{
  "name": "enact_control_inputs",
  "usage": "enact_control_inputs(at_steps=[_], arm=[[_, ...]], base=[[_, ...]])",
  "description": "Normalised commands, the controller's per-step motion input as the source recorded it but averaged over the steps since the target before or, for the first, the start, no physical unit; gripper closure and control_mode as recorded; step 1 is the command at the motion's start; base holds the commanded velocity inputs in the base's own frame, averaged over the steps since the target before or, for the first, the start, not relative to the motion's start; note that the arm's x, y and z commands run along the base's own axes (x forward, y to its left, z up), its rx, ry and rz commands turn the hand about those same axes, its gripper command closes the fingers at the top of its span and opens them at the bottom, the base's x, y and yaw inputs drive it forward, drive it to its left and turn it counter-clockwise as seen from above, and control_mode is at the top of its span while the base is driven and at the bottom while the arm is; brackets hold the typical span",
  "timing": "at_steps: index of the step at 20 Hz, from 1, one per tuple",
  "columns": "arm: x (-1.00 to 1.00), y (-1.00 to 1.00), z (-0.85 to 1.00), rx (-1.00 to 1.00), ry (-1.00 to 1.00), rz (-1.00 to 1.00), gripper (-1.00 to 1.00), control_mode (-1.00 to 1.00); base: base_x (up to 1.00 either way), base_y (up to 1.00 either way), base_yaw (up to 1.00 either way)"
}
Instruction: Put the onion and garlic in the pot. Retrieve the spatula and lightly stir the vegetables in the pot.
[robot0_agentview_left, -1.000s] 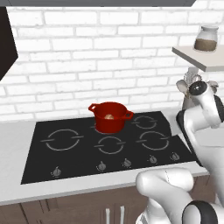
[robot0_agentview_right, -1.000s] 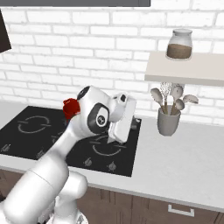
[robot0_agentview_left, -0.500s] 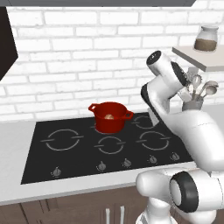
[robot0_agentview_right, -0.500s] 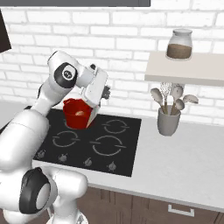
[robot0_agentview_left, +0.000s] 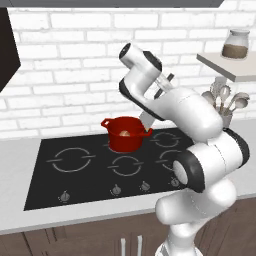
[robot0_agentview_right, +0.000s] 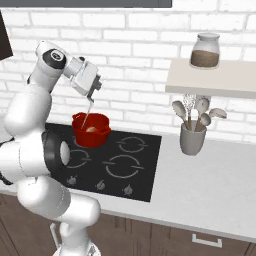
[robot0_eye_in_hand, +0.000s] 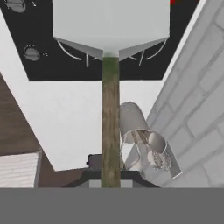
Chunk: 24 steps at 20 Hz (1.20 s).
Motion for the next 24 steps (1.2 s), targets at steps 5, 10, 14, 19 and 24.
enact_control_inputs(at_steps=[5, 10, 14, 19, 24], arm=[[0.75, 0.41, -0.74, -0.21, 0.03, 0.20, 1.00, -1.00], [0.40, 0.14, -0.09, -0.13, -0.03, 0.16, 1.00, -1.00], [0.46, 0.32, 0.00, -0.11, -0.09, 0.13, 1.00, -1.00], [0.58, 0.40, -0.04, -0.07, -0.03, 0.13, 1.00, -1.00], [0.22, 0.28, -0.26, -0.02, 0.00, 0.12, 1.00, -1.00]], base=[[0.00, 0.00, 0.00], [0.00, 0.00, 0.00], [0.00, 0.00, 0.00], [0.00, 0.00, 0.00], [0.00, 0.00, 0.00]])
